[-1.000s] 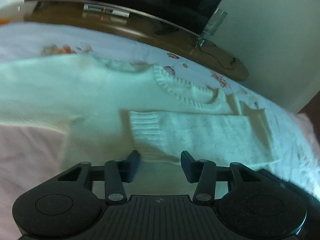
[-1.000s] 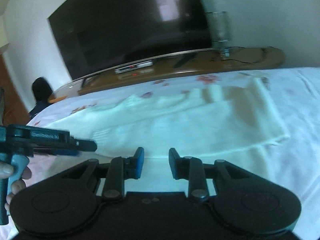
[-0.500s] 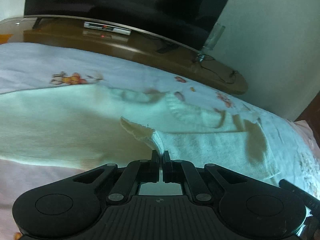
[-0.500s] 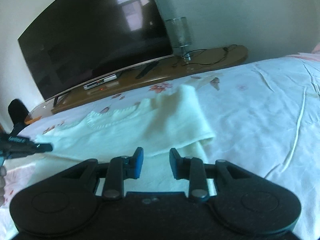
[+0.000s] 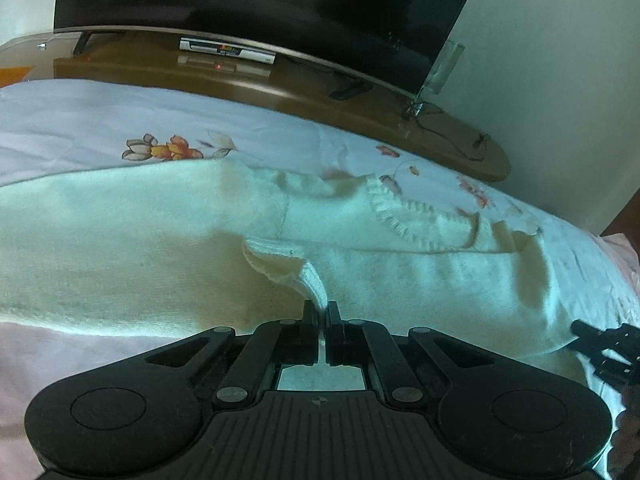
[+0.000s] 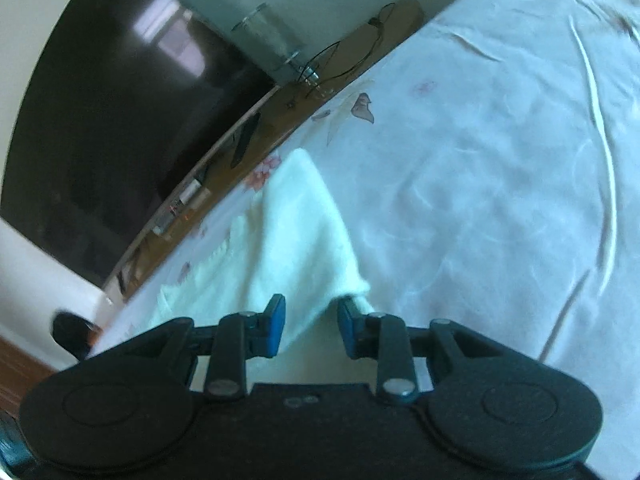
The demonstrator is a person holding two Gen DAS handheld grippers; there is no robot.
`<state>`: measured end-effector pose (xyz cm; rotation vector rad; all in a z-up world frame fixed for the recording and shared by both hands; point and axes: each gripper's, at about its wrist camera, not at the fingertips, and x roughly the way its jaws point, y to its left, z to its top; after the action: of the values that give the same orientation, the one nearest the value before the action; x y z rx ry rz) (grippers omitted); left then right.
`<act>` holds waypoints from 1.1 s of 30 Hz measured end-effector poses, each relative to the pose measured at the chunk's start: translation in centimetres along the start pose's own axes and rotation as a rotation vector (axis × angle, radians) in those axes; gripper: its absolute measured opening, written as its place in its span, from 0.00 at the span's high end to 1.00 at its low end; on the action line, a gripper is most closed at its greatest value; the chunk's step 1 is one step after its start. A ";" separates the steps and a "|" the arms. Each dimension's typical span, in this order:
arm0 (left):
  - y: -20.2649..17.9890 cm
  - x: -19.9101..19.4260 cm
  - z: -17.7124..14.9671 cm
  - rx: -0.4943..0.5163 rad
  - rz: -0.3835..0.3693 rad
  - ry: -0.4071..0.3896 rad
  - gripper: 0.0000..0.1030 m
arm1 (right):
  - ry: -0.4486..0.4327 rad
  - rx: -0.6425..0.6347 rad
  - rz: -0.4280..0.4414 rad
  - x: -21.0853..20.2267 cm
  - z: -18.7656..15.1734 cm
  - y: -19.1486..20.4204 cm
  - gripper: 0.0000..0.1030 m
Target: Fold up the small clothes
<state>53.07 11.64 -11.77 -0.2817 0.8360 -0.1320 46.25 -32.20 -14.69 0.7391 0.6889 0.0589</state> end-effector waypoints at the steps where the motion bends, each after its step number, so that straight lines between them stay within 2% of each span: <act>1: 0.2 0.6 -0.1 0.000 0.008 0.016 0.97 | -0.013 0.001 0.001 0.0 0.1 -0.1 0.88; 2: 0.3 0.9 -0.3 0.000 0.004 0.021 0.97 | -0.014 -0.008 -0.011 0.3 0.1 -0.1 0.95; 3: 0.3 0.9 -0.4 0.007 -0.003 0.010 0.97 | -0.003 -0.008 -0.033 0.7 0.0 -0.4 0.95; 5: 0.3 0.8 -0.5 0.020 -0.011 0.000 0.97 | -0.008 0.003 -0.021 0.8 -0.2 -0.7 0.96; 8: 0.7 0.7 -0.4 -0.014 -0.020 -0.005 0.97 | -0.015 -0.009 -0.014 0.7 -0.2 -0.8 0.96; 12: 0.5 -0.4 -0.9 0.060 0.079 -0.008 0.93 | 0.001 -0.004 -0.013 0.5 -0.3 -1.1 0.98; 14: 1.0 -1.6 -1.0 0.070 0.103 -0.037 0.92 | 0.016 -0.028 -0.011 0.0 0.1 -1.1 0.93; 15: 1.3 -2.2 -1.0 0.071 0.122 -0.056 0.83 | 0.021 -0.061 -0.008 -0.3 0.3 -0.8 0.92; 16: 1.6 -2.7 -0.8 0.070 0.154 -0.076 0.63 | 0.017 -0.096 -0.014 -0.9 0.5 -0.5 0.83; 17: 1.9 -3.1 -0.6 0.064 0.172 -0.108 0.57 | 0.002 -0.136 -0.020 -1.5 0.8 -0.1 0.72; 18: 2.1 -3.4 -0.4 0.057 0.155 -0.131 0.57 | -0.018 -0.170 -0.024 -2.0 1.1 0.3 0.67; 19: 2.2 -3.2 -0.1 0.051 0.130 -0.121 0.57 | -0.044 -0.205 -0.034 -2.2 1.5 0.8 0.60; 21: 1.4 -2.2 0.4 0.081 0.119 -0.098 0.57 | -0.083 -0.279 -0.040 -1.7 2.7 1.8 0.61; 25: 0.1 0.2 0.9 0.129 0.178 -0.066 0.57 | -0.091 -0.334 -0.041 1.9 5.0 2.9 0.62; 30: 0.5 1.2 0.3 0.127 0.185 -0.059 0.57 | -0.047 -0.351 -0.051 5.9 7.0 2.9 0.61; 32: 0.5 1.3 0.1 0.125 0.184 -0.066 0.57 | -0.014 -0.320 -0.034 7.3 7.8 2.5 0.62; 33: 0.5 1.3 0.1 0.120 0.183 -0.070 0.58 | 0.012 -0.287 -0.021 8.0 8.2 2.1 0.65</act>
<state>53.96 11.86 -12.78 -0.0959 0.7775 -0.0016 57.76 -33.30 -13.50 0.4560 0.6826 0.1405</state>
